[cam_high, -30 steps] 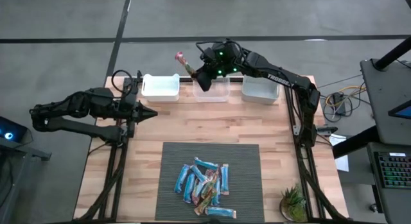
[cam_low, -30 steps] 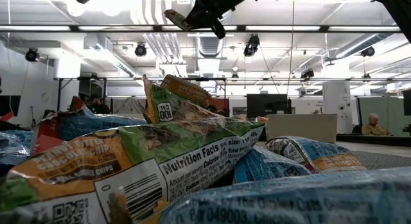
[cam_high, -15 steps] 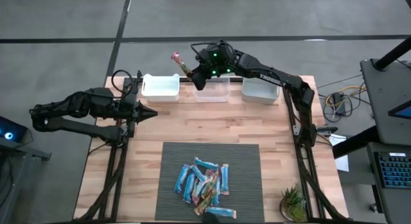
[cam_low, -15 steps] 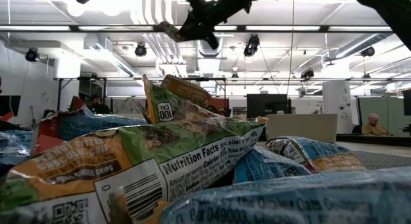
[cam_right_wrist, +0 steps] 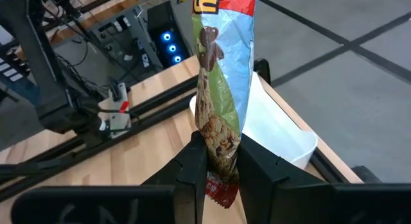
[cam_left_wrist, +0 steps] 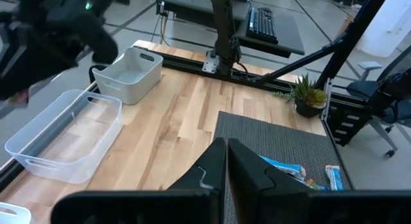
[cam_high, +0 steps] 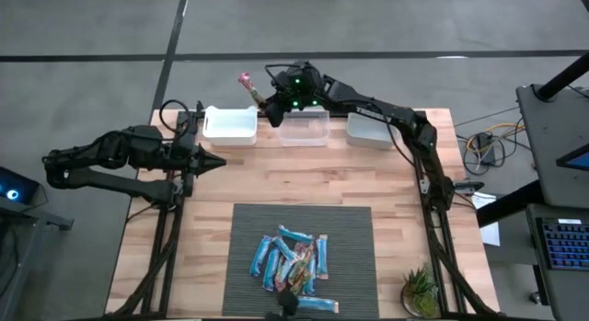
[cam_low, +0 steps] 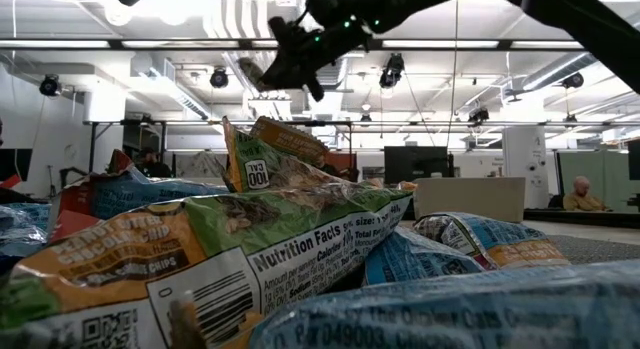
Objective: Pick and place Granola Bars by type
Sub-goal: Put the red granola bar into the white bin
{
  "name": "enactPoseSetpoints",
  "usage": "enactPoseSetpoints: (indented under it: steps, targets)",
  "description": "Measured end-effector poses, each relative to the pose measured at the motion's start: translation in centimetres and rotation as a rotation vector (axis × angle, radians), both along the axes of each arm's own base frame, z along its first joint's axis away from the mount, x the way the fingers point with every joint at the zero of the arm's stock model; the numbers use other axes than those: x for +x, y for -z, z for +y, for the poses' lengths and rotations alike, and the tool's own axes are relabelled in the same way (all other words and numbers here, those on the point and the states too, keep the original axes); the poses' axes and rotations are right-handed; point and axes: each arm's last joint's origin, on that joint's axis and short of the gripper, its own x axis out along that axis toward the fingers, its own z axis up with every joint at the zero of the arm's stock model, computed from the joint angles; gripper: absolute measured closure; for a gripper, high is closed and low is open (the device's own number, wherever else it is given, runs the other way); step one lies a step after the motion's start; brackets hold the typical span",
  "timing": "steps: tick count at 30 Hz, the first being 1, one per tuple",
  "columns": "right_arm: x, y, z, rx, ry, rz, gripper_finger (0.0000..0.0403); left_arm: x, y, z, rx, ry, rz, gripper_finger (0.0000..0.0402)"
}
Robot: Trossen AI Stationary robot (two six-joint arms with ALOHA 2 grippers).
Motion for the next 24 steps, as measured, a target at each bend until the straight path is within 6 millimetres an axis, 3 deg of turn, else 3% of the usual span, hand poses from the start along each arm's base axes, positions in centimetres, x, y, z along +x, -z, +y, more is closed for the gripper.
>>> enactPoseSetpoints:
  steps: [16, 24]
  targets:
    - [5.3, 5.3, -3.0, -0.011, -0.032, -0.034, 0.0342, 0.0, 0.0, 0.0, -0.016, -0.008, -0.004, 0.0402]
    - [5.2, 6.8, -4.1, -0.003, -0.011, -0.029, 0.0342, 0.0, 0.0, 0.0, -0.015, -0.014, -0.004, 0.0402]
